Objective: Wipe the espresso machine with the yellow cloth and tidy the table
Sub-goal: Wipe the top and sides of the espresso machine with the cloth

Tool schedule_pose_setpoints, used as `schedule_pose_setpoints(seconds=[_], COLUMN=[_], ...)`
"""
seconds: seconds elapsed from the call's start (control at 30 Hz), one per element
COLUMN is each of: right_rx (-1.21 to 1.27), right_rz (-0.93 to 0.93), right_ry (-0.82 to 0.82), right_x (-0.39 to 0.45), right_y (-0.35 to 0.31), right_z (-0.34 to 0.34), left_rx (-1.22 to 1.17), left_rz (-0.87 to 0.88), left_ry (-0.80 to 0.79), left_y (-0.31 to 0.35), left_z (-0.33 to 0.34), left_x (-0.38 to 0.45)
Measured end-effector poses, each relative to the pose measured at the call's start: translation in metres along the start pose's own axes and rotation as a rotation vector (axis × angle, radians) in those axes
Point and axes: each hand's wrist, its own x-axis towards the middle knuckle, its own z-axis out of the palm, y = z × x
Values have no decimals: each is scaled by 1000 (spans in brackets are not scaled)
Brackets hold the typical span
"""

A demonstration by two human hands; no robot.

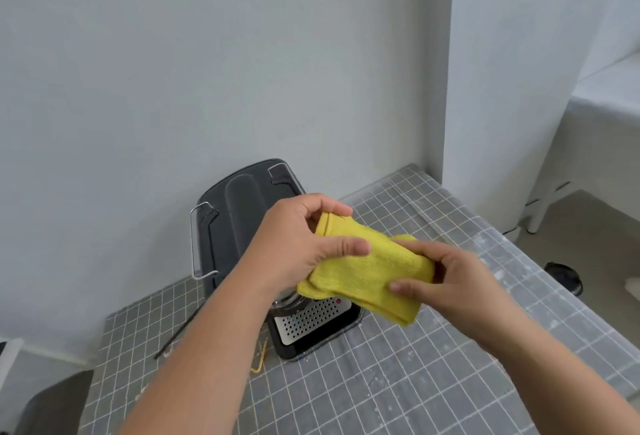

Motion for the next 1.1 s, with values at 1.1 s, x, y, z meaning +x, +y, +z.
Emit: schedule_pose_setpoints(seconds=[1.1], right_rx=[234], right_rz=[-323], right_ry=[69], right_x=[83], right_y=[33], right_z=[117], left_rx=[943], left_rz=[-28], left_ry=[272], left_y=[-47], left_z=[6], left_x=[50])
